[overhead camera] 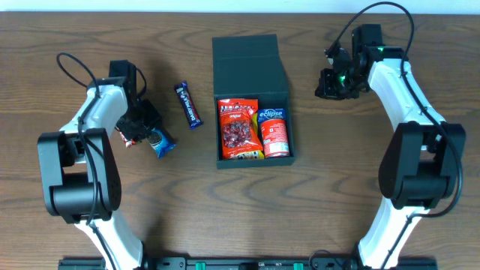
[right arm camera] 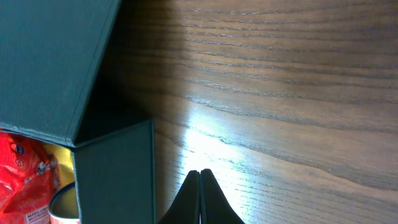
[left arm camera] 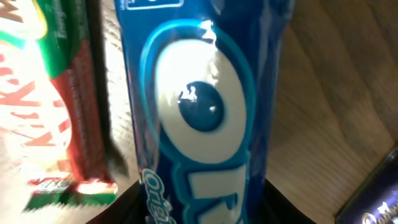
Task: Pack container
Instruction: 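Lift and carry the Oreo pack over the green box, then lower the Oreo pack into the box's left side and release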
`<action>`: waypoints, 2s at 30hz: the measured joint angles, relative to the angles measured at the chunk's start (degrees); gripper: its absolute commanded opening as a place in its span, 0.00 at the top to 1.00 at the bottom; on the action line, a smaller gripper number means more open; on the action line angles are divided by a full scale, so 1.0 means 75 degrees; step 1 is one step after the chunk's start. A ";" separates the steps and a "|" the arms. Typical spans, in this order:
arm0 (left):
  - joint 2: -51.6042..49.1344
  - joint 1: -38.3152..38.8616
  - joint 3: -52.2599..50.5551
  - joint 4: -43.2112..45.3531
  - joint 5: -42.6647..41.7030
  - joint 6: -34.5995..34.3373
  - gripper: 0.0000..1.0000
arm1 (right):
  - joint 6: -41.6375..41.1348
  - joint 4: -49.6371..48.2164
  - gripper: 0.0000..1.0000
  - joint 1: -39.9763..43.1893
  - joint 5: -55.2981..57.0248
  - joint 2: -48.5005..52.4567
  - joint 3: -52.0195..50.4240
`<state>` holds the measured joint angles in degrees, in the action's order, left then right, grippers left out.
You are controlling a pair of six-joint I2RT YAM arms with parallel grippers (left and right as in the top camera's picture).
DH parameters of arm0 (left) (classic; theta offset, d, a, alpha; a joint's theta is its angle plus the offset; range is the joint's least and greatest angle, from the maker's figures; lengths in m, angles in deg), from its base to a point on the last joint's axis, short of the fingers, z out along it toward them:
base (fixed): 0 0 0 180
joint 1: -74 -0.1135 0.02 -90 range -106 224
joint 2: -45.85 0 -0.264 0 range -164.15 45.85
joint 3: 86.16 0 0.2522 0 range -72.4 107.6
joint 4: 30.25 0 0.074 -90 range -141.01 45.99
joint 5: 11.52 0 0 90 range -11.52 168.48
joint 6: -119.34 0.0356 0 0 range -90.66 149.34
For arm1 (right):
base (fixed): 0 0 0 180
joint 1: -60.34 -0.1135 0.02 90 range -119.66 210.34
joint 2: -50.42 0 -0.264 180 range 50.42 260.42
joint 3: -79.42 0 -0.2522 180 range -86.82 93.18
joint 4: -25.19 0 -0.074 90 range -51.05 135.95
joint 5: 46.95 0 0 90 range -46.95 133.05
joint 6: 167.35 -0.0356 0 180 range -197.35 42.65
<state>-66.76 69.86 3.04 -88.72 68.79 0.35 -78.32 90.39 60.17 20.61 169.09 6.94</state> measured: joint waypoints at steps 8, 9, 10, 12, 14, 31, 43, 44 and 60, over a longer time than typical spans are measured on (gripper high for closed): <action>0.0699 0.1268 0.1399 -0.0353 0.0898 0.0863 0.94 | -0.0111 0.0070 0.98 0.0574 -0.0017 0.0000 0.0000; 0.0816 0.1524 0.1518 -0.0323 0.0944 0.0950 0.94 | -0.0134 0.0085 0.99 0.0691 -0.0038 0.0000 0.0000; 0.0933 0.1856 0.1652 -0.0283 0.0979 0.1058 0.94 | -0.0157 0.0093 0.99 0.0825 -0.0090 0.0000 0.0000; 0.1067 0.2425 0.1798 -0.0175 0.0973 0.1151 0.94 | -0.0187 0.0102 0.99 0.1055 -0.0189 0.0000 0.0000; 0.1099 0.3089 0.1830 -0.0105 0.0930 0.1250 0.94 | -0.0192 0.0117 0.99 0.1265 -0.0297 0.0000 0.0000; 0.0650 0.4768 0.1830 -0.0283 0.0493 -0.0006 0.94 | -0.0108 0.0420 0.99 0.1507 -0.0527 0.0000 0.0000; 0.0321 0.4768 0.1830 -0.0682 0.0493 -0.0510 0.94 | 0.0006 0.0493 0.98 0.1507 -0.0527 0.0000 0.0000; 0.0204 0.4768 0.1830 -0.0720 0.0493 -0.0507 0.94 | 0.0009 0.0498 0.99 0.1507 -0.0527 0.0000 0.0000; -0.0090 0.4712 0.1830 -0.1405 0.0714 -0.0326 0.94 | 0.0023 0.0539 0.98 0.1507 -0.0530 0.0000 0.0000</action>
<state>-67.44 105.20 16.76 -99.25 74.15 -2.10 -78.14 94.43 71.47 16.63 169.09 6.94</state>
